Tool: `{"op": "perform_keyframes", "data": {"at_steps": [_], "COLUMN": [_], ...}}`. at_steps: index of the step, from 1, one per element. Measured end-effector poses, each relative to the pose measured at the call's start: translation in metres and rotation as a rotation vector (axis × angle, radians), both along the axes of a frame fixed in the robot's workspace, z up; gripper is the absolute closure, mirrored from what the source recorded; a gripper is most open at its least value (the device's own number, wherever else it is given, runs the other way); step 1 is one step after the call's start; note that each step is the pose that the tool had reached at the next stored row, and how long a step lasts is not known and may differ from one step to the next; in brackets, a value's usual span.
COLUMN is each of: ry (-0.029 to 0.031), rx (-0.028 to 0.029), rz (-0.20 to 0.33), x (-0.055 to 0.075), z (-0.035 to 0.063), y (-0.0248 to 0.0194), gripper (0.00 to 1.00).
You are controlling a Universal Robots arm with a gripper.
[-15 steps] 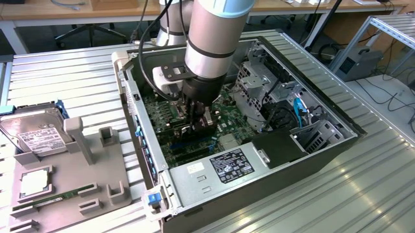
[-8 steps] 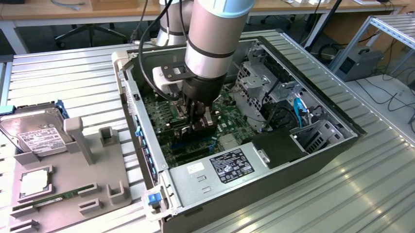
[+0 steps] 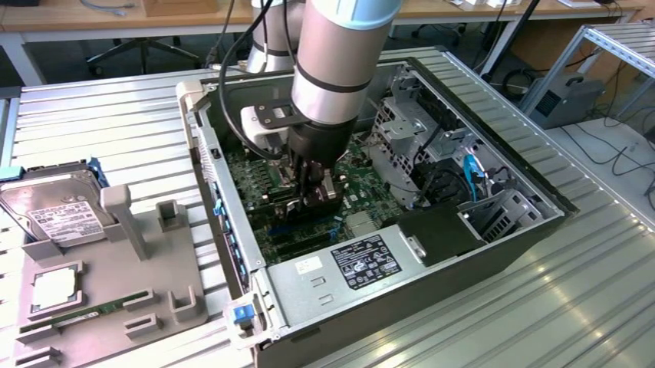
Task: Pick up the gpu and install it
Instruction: 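Insert the gpu into the slot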
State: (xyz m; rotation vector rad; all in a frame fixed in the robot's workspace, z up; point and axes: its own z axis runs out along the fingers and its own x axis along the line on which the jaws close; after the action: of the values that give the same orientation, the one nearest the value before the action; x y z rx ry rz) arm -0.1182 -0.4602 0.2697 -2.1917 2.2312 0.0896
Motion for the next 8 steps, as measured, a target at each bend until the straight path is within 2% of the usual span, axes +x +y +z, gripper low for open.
{"op": "perform_keyframes", "data": {"at_steps": [8], "ry": [-0.0012], "rx": [0.0001], "rz": [0.0], "x": [-0.0042], "z": [-0.0008], "y": [0.0], "gripper": [0.74]}}
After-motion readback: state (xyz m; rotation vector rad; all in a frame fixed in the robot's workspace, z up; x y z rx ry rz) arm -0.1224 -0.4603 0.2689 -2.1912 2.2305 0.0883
